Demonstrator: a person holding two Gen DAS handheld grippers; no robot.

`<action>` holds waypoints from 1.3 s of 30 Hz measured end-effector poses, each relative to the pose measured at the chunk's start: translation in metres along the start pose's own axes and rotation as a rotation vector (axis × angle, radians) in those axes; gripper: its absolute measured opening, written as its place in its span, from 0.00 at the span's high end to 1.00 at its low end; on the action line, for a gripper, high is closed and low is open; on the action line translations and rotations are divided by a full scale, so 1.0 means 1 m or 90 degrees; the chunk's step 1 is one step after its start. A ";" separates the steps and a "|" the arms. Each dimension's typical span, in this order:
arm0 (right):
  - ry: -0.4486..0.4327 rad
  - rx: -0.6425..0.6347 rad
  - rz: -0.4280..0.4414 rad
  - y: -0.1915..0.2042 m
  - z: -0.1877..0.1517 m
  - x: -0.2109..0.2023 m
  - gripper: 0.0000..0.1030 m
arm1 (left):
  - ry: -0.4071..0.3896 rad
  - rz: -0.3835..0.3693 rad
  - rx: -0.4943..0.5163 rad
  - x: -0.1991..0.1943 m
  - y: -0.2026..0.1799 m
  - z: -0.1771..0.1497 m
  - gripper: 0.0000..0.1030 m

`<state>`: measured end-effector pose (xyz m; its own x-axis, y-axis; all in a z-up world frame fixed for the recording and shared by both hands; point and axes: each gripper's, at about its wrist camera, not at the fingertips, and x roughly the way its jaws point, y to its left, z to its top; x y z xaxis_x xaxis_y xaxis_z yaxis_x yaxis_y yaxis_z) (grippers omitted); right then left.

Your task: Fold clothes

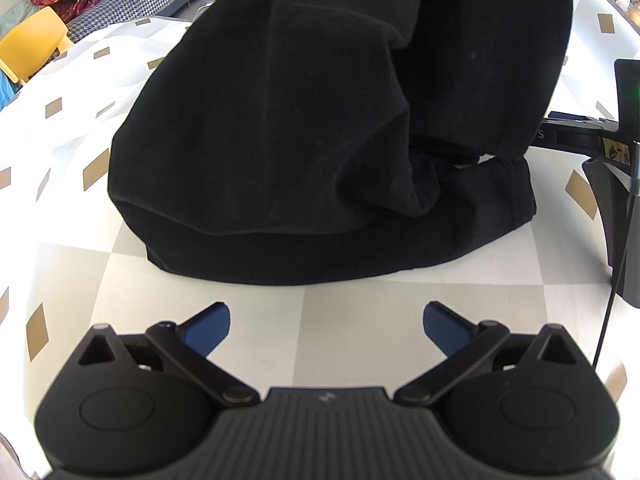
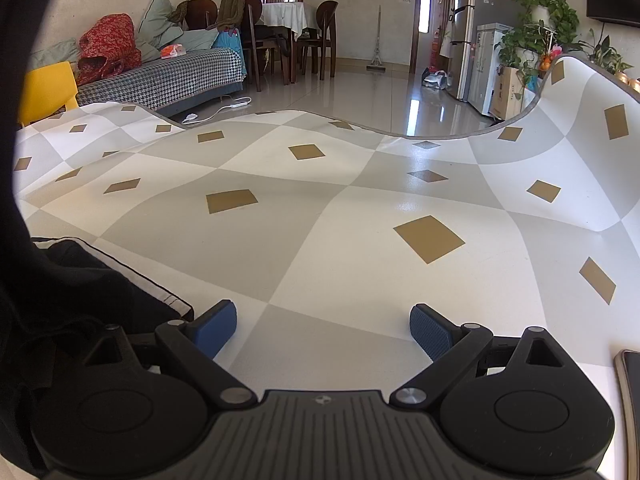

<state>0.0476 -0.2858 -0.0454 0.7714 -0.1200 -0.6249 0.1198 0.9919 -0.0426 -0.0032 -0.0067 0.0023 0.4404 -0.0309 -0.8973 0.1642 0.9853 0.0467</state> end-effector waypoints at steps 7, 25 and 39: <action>0.000 0.000 0.000 0.000 0.000 0.000 0.09 | -0.004 -0.001 -0.005 -0.001 0.001 0.004 0.00; 0.000 0.000 0.000 0.000 0.000 0.000 0.09 | 0.000 0.017 -0.005 0.008 -0.010 0.006 0.00; 0.000 0.000 0.000 0.000 0.000 0.000 0.09 | 0.024 0.031 -0.011 0.023 -0.010 0.006 0.00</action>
<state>0.0473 -0.2856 -0.0456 0.7713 -0.1205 -0.6249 0.1202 0.9918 -0.0429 0.0107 -0.0188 -0.0161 0.4141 0.0236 -0.9099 0.1279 0.9882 0.0838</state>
